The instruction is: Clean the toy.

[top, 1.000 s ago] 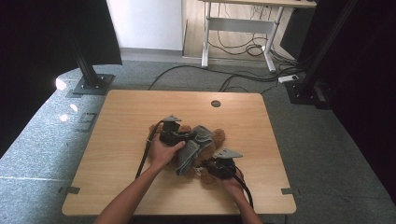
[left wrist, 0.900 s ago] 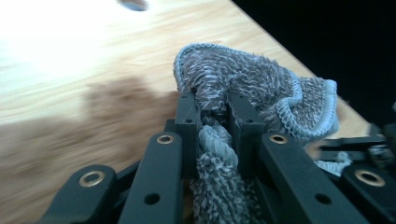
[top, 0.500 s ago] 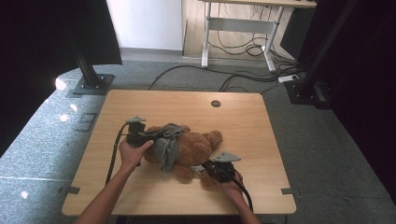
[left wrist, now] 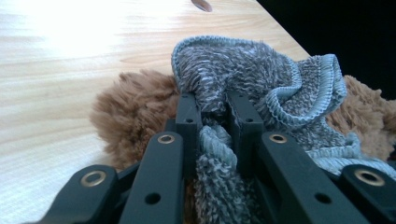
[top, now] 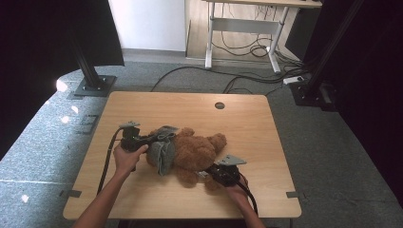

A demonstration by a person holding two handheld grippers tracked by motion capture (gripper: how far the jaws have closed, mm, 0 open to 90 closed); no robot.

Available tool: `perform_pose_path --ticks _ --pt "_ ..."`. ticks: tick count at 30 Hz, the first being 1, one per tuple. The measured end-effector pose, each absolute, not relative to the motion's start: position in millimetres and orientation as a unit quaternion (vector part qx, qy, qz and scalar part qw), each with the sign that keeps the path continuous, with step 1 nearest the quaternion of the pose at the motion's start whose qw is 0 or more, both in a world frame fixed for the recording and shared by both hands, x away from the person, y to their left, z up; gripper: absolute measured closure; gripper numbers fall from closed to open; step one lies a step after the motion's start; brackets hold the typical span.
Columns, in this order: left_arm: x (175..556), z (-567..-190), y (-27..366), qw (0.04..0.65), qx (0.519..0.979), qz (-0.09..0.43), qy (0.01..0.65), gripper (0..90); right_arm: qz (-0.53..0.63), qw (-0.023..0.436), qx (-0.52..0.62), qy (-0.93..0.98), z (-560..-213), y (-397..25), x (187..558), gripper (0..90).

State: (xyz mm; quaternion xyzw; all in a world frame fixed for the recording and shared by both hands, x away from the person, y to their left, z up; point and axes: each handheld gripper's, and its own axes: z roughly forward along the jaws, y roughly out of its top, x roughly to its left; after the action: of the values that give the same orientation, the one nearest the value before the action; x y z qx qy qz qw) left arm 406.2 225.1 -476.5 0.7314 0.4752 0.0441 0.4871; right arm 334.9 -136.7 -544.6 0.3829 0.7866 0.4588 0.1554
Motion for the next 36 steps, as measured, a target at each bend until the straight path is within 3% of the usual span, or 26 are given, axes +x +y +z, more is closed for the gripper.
perform_pose_path --ticks 7,13,18,21,26,29,36 --pt "380 -494 230 0.528 0.705 0.048 0.471 77.2 0.468 0.133 0.385 0.784 -534 -147 331 34.2" --pt "372 -498 229 0.539 0.698 0.052 0.469 77.2 0.523 0.103 0.374 0.759 -510 -157 324 26.0" --pt "368 -496 229 0.533 0.705 0.061 0.464 77.3 0.522 0.089 0.381 0.758 -504 -137 335 21.0" --pt "366 -495 229 0.532 0.706 0.061 0.463 77.4 0.511 0.085 0.394 0.759 -511 -124 349 21.4" --pt "368 -491 229 0.538 0.704 0.039 0.462 77.4 0.504 0.101 0.384 0.767 -512 -122 350 45.0" --pt "371 -477 220 0.553 0.704 0.007 0.446 77.2 0.504 0.112 0.38 0.767 -513 -123 346 52.4" --pt "379 -449 139 0.538 0.754 -0.004 0.377 77.0 0.507 0.135 0.358 0.772 -514 -120 338 55.8"
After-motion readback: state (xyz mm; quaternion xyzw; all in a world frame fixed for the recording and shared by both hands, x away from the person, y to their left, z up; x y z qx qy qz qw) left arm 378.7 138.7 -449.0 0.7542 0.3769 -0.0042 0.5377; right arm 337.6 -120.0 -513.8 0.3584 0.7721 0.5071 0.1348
